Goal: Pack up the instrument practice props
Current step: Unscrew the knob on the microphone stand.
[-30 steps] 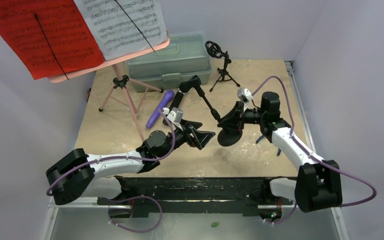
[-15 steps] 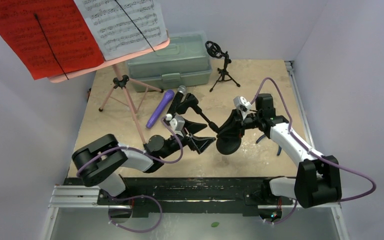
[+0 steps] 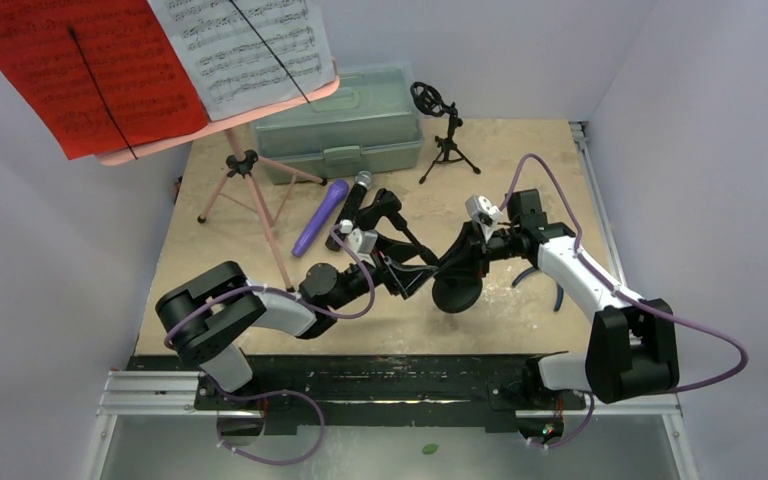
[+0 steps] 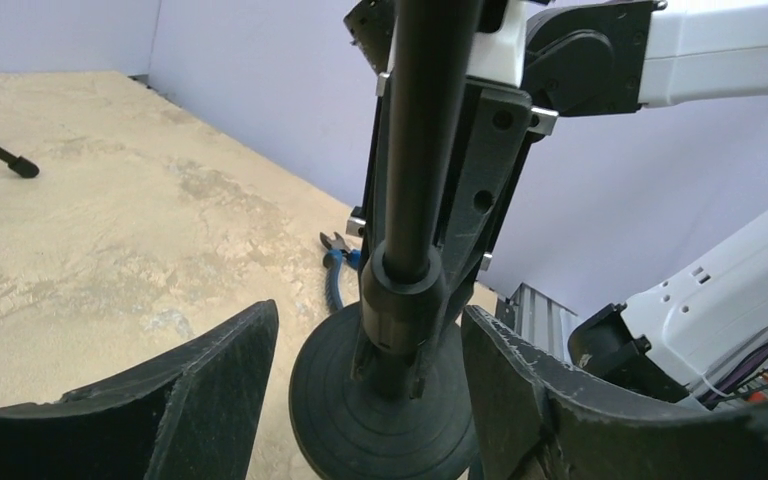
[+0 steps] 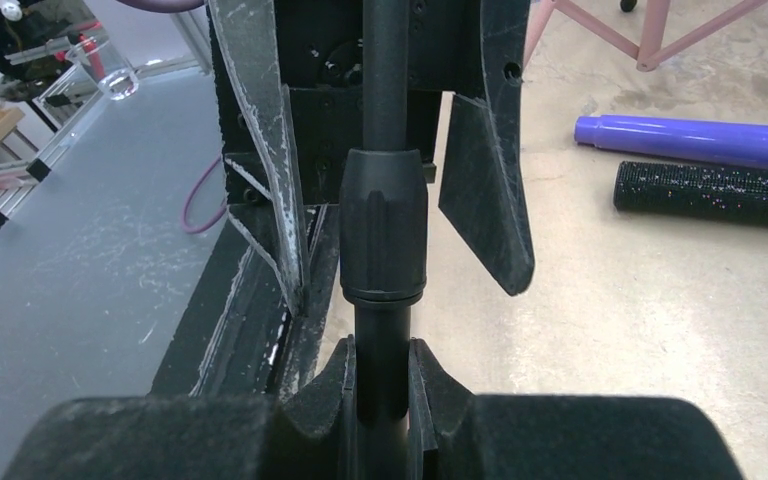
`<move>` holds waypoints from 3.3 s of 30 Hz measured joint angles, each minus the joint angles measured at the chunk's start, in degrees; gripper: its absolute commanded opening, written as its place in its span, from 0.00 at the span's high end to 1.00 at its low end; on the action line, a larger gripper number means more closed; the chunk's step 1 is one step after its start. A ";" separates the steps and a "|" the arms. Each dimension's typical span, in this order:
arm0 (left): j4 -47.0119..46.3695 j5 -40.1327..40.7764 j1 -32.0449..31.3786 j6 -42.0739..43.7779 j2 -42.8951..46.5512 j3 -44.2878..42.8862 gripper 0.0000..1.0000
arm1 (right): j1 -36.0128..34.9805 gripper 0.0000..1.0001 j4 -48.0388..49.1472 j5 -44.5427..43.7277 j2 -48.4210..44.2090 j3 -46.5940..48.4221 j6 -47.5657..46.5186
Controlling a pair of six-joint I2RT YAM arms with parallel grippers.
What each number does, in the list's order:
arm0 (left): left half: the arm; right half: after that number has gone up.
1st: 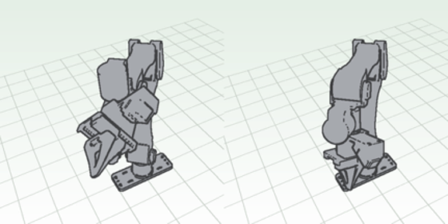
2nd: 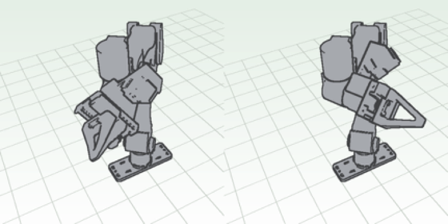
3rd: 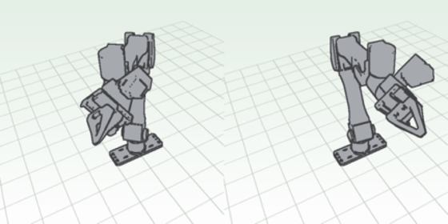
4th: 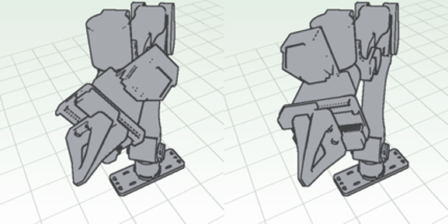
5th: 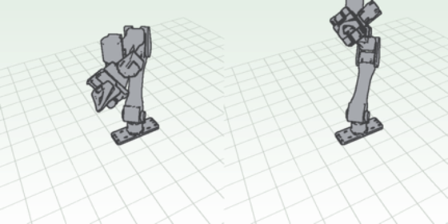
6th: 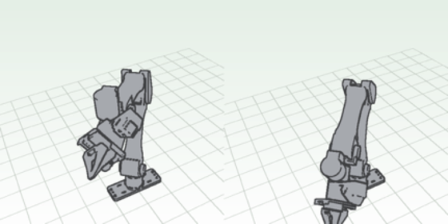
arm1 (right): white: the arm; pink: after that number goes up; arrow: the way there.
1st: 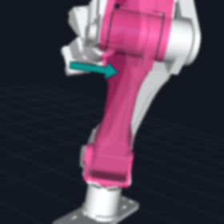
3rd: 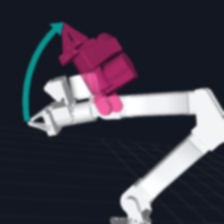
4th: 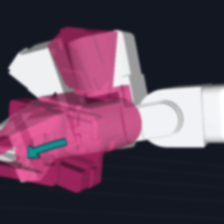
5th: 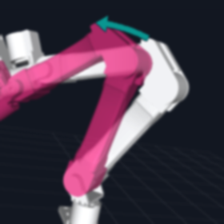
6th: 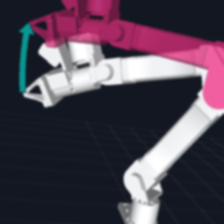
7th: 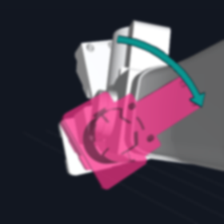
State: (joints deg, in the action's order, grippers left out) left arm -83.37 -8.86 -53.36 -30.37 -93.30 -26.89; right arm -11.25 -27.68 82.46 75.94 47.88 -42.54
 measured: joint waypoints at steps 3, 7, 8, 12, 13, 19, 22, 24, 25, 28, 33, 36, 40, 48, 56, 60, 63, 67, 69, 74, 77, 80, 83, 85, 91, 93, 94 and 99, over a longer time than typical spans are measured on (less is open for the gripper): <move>-0.02 0.04 0.00 -0.02 0.85 0.00 0.39 | 0.00 1.00 -0.20 0.07 0.17 0.11 -0.20; -0.04 0.04 0.00 -0.11 1.51 0.00 0.45 | 0.00 1.00 -0.35 0.04 0.20 0.11 -0.22; -0.04 0.04 0.00 -0.15 1.77 0.00 0.46 | 0.00 1.00 -0.46 0.02 0.22 0.11 -0.20; -0.17 0.09 0.00 -0.33 2.54 0.00 0.47 | 0.00 1.00 -0.61 0.07 0.63 0.13 -0.20; -0.20 0.07 0.00 -0.35 2.56 0.00 0.47 | 0.00 1.00 -0.61 0.02 0.83 0.13 -0.20; -0.20 -0.35 0.00 -0.76 2.29 -0.68 0.62 | 0.00 1.00 -0.66 0.04 1.60 0.13 -0.15; -0.20 -0.74 0.00 -1.14 1.73 -1.55 0.69 | 0.00 1.00 -0.76 0.04 1.62 0.15 -0.15; -0.20 -0.90 0.00 -1.55 1.25 -1.88 0.94 | 0.00 1.00 -0.87 0.07 1.62 0.15 -0.13; -0.20 -1.07 0.11 -1.92 1.03 -1.97 1.00 | 0.00 1.00 -1.05 0.02 1.62 0.15 -0.11; -0.42 -1.55 0.17 -2.23 0.52 -2.34 1.00 | 0.13 0.92 -1.07 -0.33 1.70 0.22 -0.13; -0.28 -1.09 0.39 -3.74 0.46 -2.45 1.00 | 0.09 0.44 -1.44 -1.03 1.68 0.59 0.04; 0.37 -1.01 0.42 -4.74 0.44 -2.45 1.00 | -0.39 0.25 -1.42 -2.25 1.57 0.98 0.17; 0.55 -1.51 0.76 -6.10 0.46 -2.47 1.00 | -1.81 0.28 -1.46 -3.93 1.18 1.03 0.00; 0.70 -2.27 2.69 -7.82 0.48 -2.78 1.00 | -5.70 1.00 0.28 -9.05 1.68 1.46 2.58; 6.25 16.52 -1.11 -11.21 2.97 -3.10 1.00 | -7.04 1.00 18.10 -22.23 -2.58 -2.19 23.39; 26.69 30.16 -3.98 -17.75 5.90 -12.02 1.00 | -6.73 1.00 24.55 -31.12 -5.09 -4.07 31.67; 41.13 36.20 -4.02 -23.65 5.86 -19.41 1.00 | -6.49 1.00 28.26 -36.52 -5.07 -4.28 35.04; 55.41 40.11 -4.02 -28.81 4.72 -27.34 1.00 | -6.69 1.00 30.25 -40.81 -5.09 -4.33 37.22; 57.75 40.41 -4.02 -29.33 4.35 -28.65 0.70 | -6.60 1.00 30.42 -40.96 -5.07 -4.42 37.94; 54.16 37.24 -4.39 -26.84 5.81 -25.88 0.02 | -4.15 1.00 32.26 -35.82 -4.48 -5.66 40.98; 49.53 32.98 -4.85 -21.70 11.10 -19.71 0.00 | -1.79 1.00 34.29 -31.21 -4.07 -6.80 43.50; 40.68 26.12 -3.98 -15.93 18.01 -10.69 0.00 | -0.72 1.00 37.27 -25.66 -4.00 -7.78 45.99; 29.83 17.51 -0.11 -13.49 20.41 -2.67 0.02 | -0.70 1.00 42.27 -18.73 -3.93 -8.72 48.70; 22.51 12.11 2.91 -13.38 18.91 0.92 0.03 | -0.85 1.00 45.33 -14.73 -3.93 -9.35 50.25; 5.64 1.92 4.98 -14.25 9.86 1.95 0.00 | -1.18 1.00 49.55 -8.63 -3.93 -10.40 52.24; 2.56 -0.13 4.96 -14.84 6.62 0.61 0.01 | -1.22 1.00 49.99 -7.76 -3.93 -10.40 52.52; 1.73 -0.72 4.98 -15.10 5.05 -0.13 0.01 | -1.22 1.00 50.14 -7.63 -3.93 -10.40 52.59; 0.68 -1.64 4.98 -15.63 -0.22 -2.58 0.10 | -1.22 1.00 50.47 -6.97 -3.78 -10.40 52.63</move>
State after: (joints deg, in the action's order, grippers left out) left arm -82.70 -10.50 -48.38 -46.00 -93.51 -29.47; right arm -12.47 22.79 75.48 72.16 37.47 10.09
